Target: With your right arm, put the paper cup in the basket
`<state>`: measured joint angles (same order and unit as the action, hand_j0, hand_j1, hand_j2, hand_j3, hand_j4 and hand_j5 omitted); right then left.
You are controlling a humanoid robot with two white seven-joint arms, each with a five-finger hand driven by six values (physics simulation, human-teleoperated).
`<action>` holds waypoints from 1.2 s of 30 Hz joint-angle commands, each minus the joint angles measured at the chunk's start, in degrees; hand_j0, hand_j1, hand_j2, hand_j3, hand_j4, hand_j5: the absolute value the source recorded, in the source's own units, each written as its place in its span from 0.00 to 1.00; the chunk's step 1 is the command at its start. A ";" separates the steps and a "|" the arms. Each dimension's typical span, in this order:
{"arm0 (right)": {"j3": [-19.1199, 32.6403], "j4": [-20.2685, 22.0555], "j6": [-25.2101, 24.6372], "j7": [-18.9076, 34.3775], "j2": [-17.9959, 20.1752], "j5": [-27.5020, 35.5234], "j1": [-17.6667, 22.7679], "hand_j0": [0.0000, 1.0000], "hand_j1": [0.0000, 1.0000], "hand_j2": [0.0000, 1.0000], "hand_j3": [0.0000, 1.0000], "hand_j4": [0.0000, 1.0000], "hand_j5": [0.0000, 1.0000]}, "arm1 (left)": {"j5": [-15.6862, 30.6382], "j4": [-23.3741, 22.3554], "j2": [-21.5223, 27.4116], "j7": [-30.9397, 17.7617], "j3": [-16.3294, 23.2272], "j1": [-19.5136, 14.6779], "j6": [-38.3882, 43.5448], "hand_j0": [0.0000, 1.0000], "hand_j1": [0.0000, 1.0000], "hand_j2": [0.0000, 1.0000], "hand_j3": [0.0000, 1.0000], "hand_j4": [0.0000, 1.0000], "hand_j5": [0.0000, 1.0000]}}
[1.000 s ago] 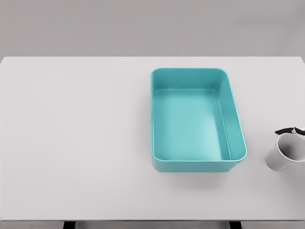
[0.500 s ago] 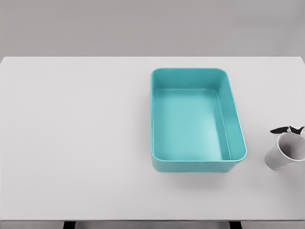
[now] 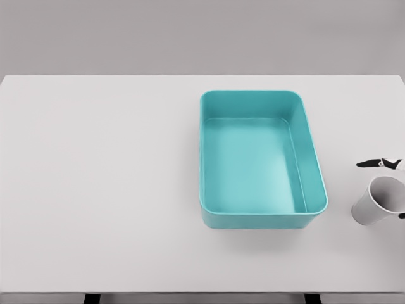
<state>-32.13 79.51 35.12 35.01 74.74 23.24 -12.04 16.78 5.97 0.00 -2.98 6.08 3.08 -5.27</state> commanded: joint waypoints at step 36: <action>0.66 -0.67 -0.12 -0.01 -1.35 0.23 0.09 0.79 0.79 0.79 0.79 0.79 0.79 | 0.00 0.01 0.00 -0.01 -0.01 0.00 0.00 1.00 1.00 1.00 1.00 1.00 1.00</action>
<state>-32.18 78.84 35.14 35.01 73.28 22.83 -11.95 16.78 5.97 0.00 -2.98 6.08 3.08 -5.27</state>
